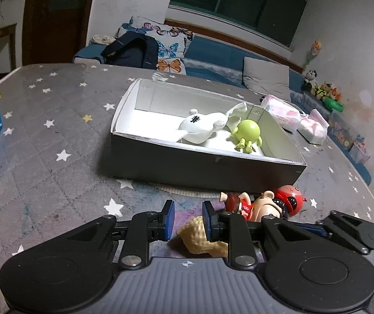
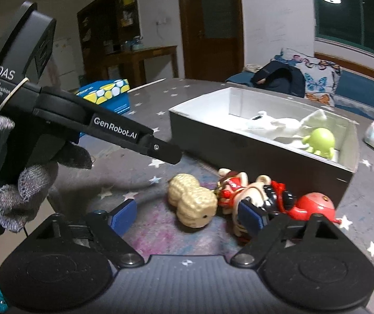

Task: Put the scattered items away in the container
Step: 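Close the left gripper on the tan peanut plush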

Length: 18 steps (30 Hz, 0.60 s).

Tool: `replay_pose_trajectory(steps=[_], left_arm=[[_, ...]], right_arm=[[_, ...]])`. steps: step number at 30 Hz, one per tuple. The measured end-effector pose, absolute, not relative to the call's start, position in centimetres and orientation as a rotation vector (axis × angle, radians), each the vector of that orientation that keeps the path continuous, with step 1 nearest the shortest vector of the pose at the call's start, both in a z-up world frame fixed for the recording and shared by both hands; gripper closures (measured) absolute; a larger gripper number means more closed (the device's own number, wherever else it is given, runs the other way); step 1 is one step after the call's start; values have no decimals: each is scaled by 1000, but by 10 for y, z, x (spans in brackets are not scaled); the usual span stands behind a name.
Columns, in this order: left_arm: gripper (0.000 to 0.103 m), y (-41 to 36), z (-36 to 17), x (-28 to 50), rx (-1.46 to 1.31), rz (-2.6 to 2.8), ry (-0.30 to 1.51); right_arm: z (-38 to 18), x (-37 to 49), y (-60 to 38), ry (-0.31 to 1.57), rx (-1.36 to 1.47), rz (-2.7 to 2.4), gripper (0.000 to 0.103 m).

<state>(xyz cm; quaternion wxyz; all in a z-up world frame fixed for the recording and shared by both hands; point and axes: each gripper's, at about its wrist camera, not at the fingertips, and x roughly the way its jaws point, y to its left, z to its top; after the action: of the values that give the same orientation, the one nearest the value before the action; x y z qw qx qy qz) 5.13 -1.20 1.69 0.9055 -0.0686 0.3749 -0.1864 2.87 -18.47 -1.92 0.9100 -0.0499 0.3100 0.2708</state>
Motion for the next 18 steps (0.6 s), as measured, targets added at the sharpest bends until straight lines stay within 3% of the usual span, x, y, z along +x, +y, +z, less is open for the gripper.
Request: replay_pose_trajectory(steps=[6, 11, 18], left_arm=[[78, 4, 10, 62, -265, -440, 819], [78, 10, 3, 72, -362, -487, 865], [77, 12, -8, 84, -407, -483, 918]], right_arm=[[-32, 40, -173, 688, -124, 581, 31], [-42, 50, -170, 721, -120, 566, 34], [-46, 57, -170, 749, -97, 583, 47]])
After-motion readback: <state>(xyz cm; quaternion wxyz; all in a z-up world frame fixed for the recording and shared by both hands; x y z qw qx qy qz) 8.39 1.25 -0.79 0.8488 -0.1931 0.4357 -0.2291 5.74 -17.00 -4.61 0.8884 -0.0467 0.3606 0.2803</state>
